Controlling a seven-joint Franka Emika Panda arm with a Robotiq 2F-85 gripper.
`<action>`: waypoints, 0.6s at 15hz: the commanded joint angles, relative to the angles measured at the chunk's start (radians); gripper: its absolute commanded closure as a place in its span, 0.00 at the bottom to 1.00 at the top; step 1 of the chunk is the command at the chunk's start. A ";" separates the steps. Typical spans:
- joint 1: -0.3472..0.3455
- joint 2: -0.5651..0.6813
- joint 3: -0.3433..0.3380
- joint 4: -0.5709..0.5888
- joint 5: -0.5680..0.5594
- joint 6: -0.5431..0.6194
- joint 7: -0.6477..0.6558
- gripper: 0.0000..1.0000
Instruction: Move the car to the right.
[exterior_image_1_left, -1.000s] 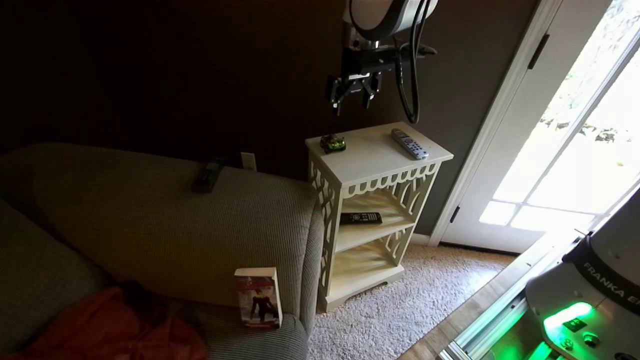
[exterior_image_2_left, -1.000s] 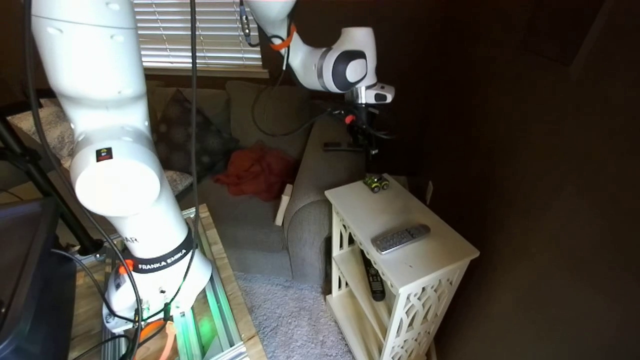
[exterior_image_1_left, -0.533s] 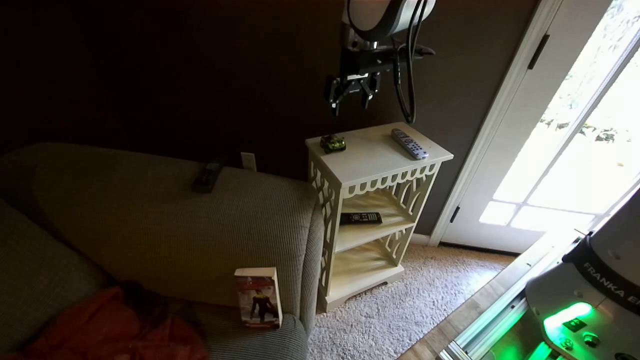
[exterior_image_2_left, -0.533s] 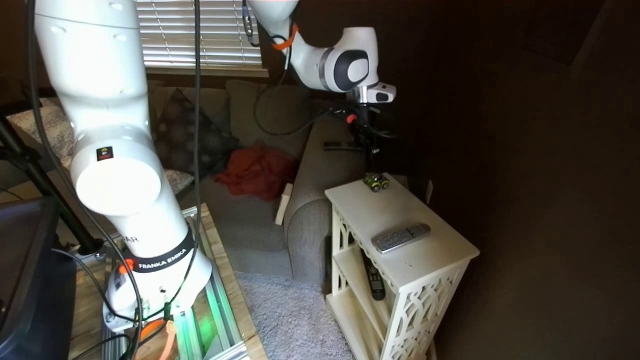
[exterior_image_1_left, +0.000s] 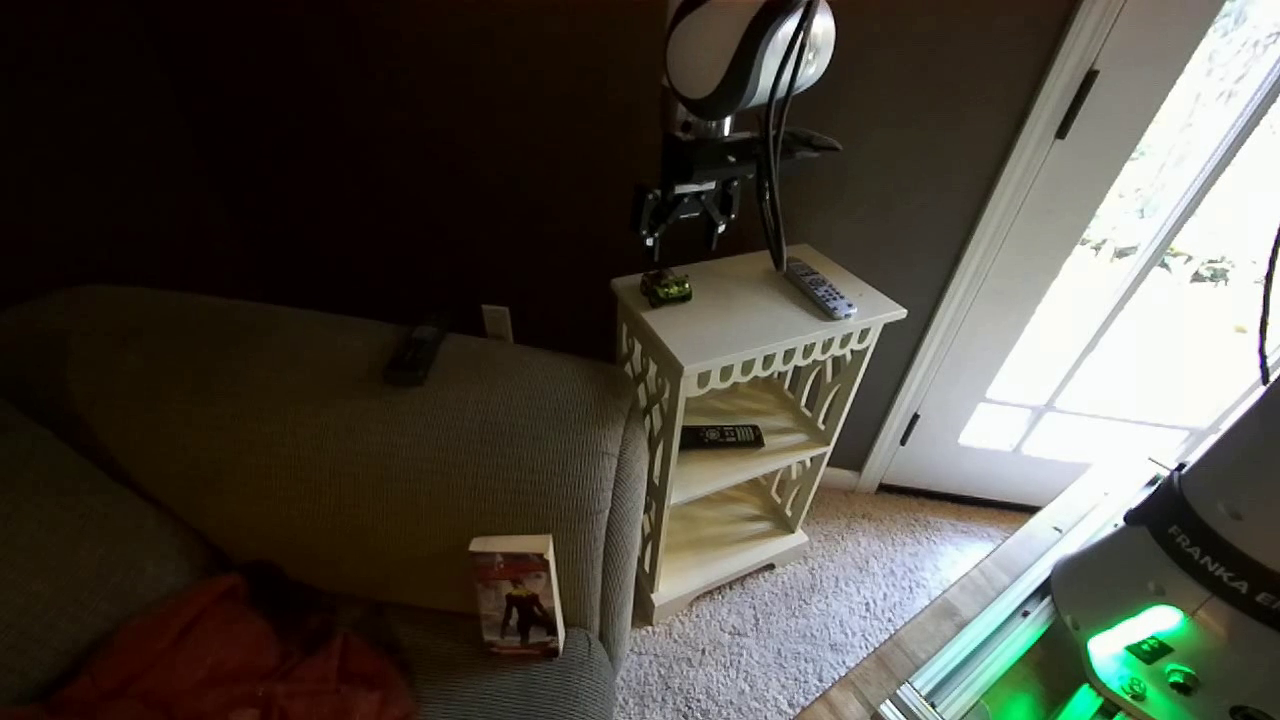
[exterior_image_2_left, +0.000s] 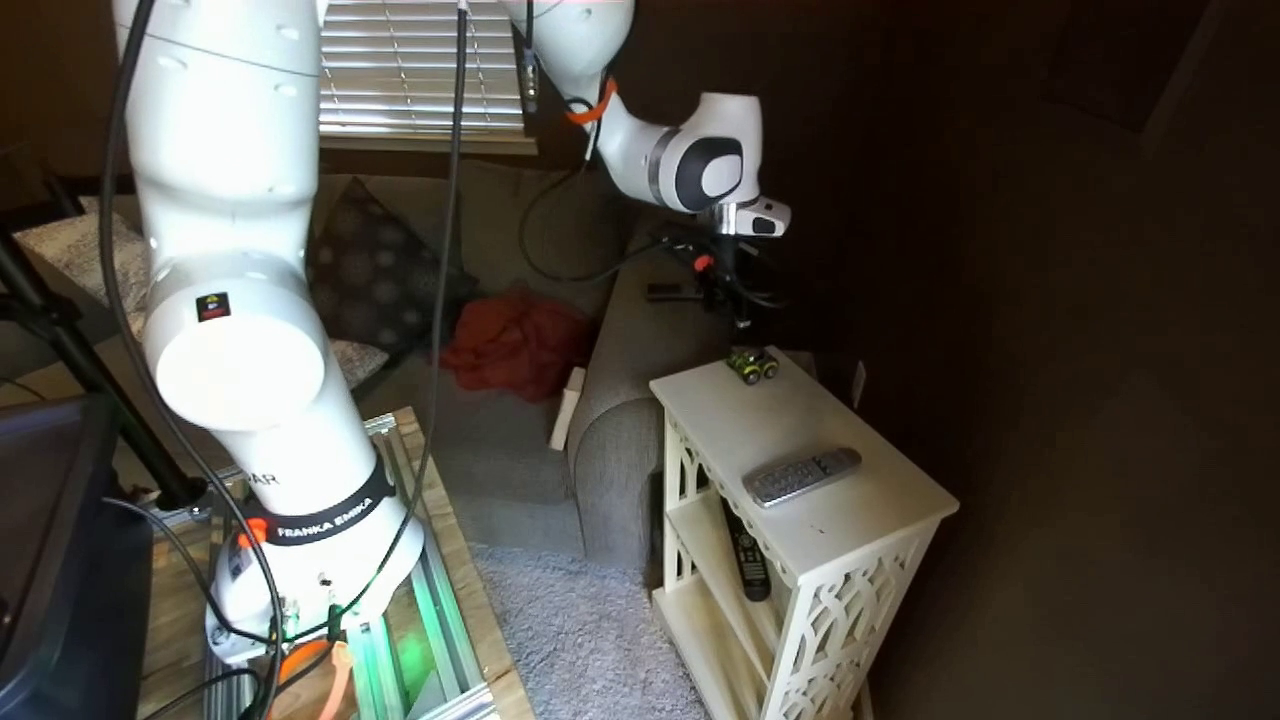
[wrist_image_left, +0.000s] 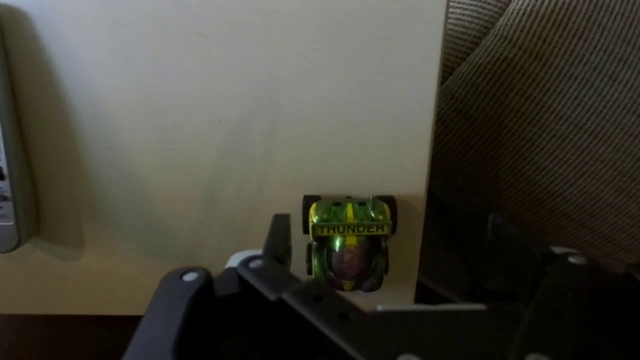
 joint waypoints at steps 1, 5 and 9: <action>0.033 0.091 -0.039 0.091 0.005 0.013 0.000 0.00; 0.039 0.160 -0.055 0.159 0.015 0.006 -0.012 0.00; 0.047 0.221 -0.071 0.214 0.010 0.007 -0.006 0.00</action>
